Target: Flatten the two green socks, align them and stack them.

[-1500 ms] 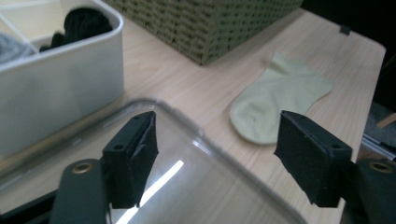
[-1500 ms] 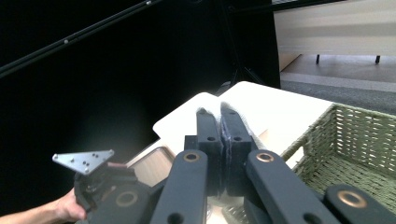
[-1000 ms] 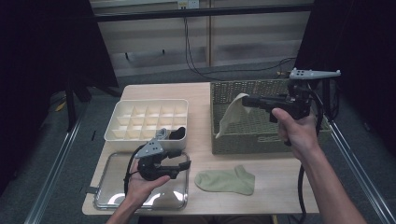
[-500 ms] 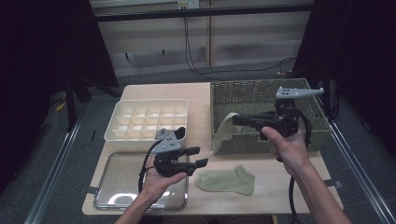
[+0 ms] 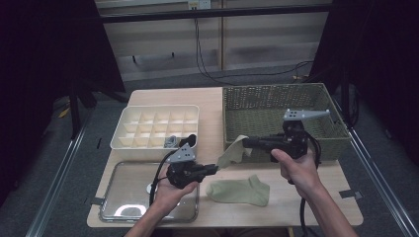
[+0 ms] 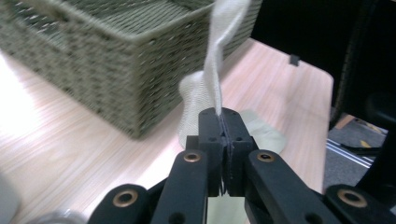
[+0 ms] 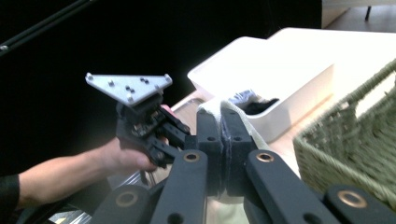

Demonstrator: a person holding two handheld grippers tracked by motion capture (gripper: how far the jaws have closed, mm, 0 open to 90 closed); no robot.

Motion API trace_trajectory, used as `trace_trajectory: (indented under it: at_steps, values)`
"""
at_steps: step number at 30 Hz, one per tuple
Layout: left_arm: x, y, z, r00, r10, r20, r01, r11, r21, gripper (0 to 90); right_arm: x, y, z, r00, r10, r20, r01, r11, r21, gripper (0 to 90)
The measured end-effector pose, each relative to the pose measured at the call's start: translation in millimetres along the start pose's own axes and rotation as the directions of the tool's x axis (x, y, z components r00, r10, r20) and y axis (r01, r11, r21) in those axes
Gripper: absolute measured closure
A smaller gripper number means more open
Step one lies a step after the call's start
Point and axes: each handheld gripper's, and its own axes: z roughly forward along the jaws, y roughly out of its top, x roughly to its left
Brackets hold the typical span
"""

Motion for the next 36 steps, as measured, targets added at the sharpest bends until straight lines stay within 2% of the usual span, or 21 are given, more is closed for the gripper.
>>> trace_trajectory:
  at_steps: [3, 5, 8, 10, 11, 16, 18, 20, 29, 31, 32, 34, 36]
  values:
    - [3.0, -3.6, -4.5, 0.9998, -0.003, -0.017, 0.003, 1.0, 0.006, 89.1, -5.0, -8.0, -1.9, 0.9998, 0.014, 0.011, -0.014, 1.0, 0.008, 88.7]
    - [4.6, -6.1, -7.0, 0.9995, -0.012, -0.028, 0.012, 0.9999, 0.007, 89.1, -12.7, -19.4, -3.1, 0.9989, 0.027, 0.039, -0.029, 0.999, 0.031, 88.8]
    - [7.1, -10.0, -9.4, 0.999, -0.005, -0.044, 0.006, 0.9997, 0.022, 89.1, -18.7, -28.4, -2.7, 0.9977, 0.044, 0.053, -0.046, 0.998, 0.047, 88.8]
    - [8.9, -12.1, -9.5, 0.9986, -0.014, -0.051, 0.016, 0.9992, 0.036, 89.1, -24.4, -36.6, -1.9, 0.996, 0.055, 0.071, -0.059, 0.996, 0.061, 88.7]
    - [10.3, -12.6, -9.4, 0.9985, -0.013, -0.054, 0.015, 0.9991, 0.038, 89.1, -31.1, -43.7, 0.1, 0.9933, 0.058, 0.1, -0.066, 0.995, 0.079, 88.7]
    - [11.2, -15.2, -9.4, 0.9981, 0.001, -0.062, 0.003, 0.9984, 0.056, 89.1, -43.1, -55.1, 1.2, 0.9917, 0.068, 0.109, -0.078, 0.993, 0.089, 88.5]
    - [11.1, -17.8, -6.8, 0.9979, 0.0, -0.065, 0.004, 0.9978, 0.066, 89.1, -46.4, -60.0, 2.2, 0.9895, 0.072, 0.126, -0.084, 0.992, 0.098, 88.2]
    - [10.6, -21.9, -2.7, 0.9978, 0.011, -0.066, -0.005, 0.996, 0.089, 89.1, -50.8, -66.8, 2.8, 0.9886, 0.075, 0.13, -0.088, 0.991, 0.099, 87.4]
    - [0.1, -36.7, 8.7, 0.9991, 0.031, -0.03, -0.026, 0.9866, 0.161, 89.1, -58.6, -99.1, 0.3, 0.9813, 0.115, 0.154, -0.131, 0.987, 0.097, 80.7]
    - [-3.1, -39.4, 10.9, 0.9986, 0.049, -0.022, -0.044, 0.9816, 0.186, 89.1, -57.9, -100.4, -0.4, 0.9795, 0.113, 0.167, -0.131, 0.986, 0.101, 80.0]
    - [-4.1, -40.5, 11.6, 0.9985, 0.053, -0.018, -0.048, 0.9801, 0.193, 89.0, -57.4, -101.9, -1.3, 0.9779, 0.114, 0.175, -0.133, 0.986, 0.098, 76.5]
    - [-7.4, -44.2, 12.6, 0.9991, 0.043, -0.002, -0.041, 0.98, 0.195, 89.0, -55.5, -103.7, -4.2, 0.9779, 0.116, 0.174, -0.135, 0.986, 0.1, 77.0]
    - [-10.4, -46.6, 12.6, 0.998, 0.062, 0.013, -0.063, 0.9727, 0.223, 89.0, -52.7, -106.1, -7.6, 0.9798, 0.117, 0.162, -0.132, 0.987, 0.09, 76.1]
